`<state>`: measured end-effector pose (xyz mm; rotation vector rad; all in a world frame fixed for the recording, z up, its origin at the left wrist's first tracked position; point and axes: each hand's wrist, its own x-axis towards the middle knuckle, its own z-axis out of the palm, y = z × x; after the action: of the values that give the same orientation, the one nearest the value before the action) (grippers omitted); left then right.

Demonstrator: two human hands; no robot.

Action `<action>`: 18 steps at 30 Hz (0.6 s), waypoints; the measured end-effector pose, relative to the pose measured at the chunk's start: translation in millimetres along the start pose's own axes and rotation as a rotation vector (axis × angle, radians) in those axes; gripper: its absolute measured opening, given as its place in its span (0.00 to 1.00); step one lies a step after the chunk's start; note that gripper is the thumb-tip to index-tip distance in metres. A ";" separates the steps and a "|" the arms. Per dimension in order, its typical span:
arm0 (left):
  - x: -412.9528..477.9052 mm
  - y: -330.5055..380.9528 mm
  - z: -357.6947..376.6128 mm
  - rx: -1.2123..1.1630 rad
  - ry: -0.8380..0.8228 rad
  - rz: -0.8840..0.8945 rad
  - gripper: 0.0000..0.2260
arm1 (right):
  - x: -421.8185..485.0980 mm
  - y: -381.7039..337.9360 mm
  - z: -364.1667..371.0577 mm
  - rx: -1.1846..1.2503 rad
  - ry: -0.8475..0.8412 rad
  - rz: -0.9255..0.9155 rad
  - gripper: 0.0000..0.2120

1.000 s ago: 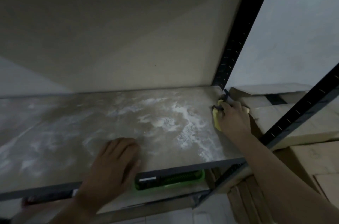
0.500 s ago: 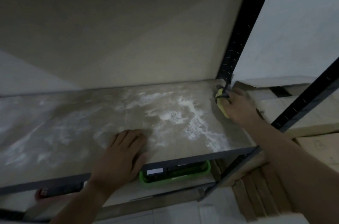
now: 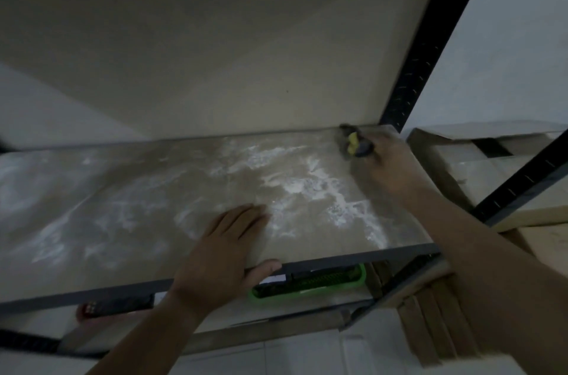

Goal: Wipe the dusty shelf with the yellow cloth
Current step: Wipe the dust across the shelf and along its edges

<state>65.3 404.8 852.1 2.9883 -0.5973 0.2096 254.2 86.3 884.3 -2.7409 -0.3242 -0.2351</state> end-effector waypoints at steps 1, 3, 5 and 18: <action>0.2 -0.2 0.6 0.001 0.005 -0.001 0.36 | 2.3 18.2 -5.3 -0.097 0.042 0.074 0.17; 1.4 -1.2 1.8 -0.003 0.014 0.000 0.36 | -3.1 35.6 -10.7 -0.168 -0.032 0.203 0.20; 2.1 -2.4 0.7 -0.015 0.009 -0.003 0.36 | -7.6 28.7 1.7 -0.155 0.014 0.224 0.20; 0.8 -0.4 -0.2 -0.041 0.027 0.010 0.35 | -17.1 29.3 -20.8 0.006 0.275 0.171 0.17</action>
<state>66.2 404.8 852.3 2.9395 -0.6058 0.2347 242.7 48.6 889.9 -2.6647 -0.0160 -0.5556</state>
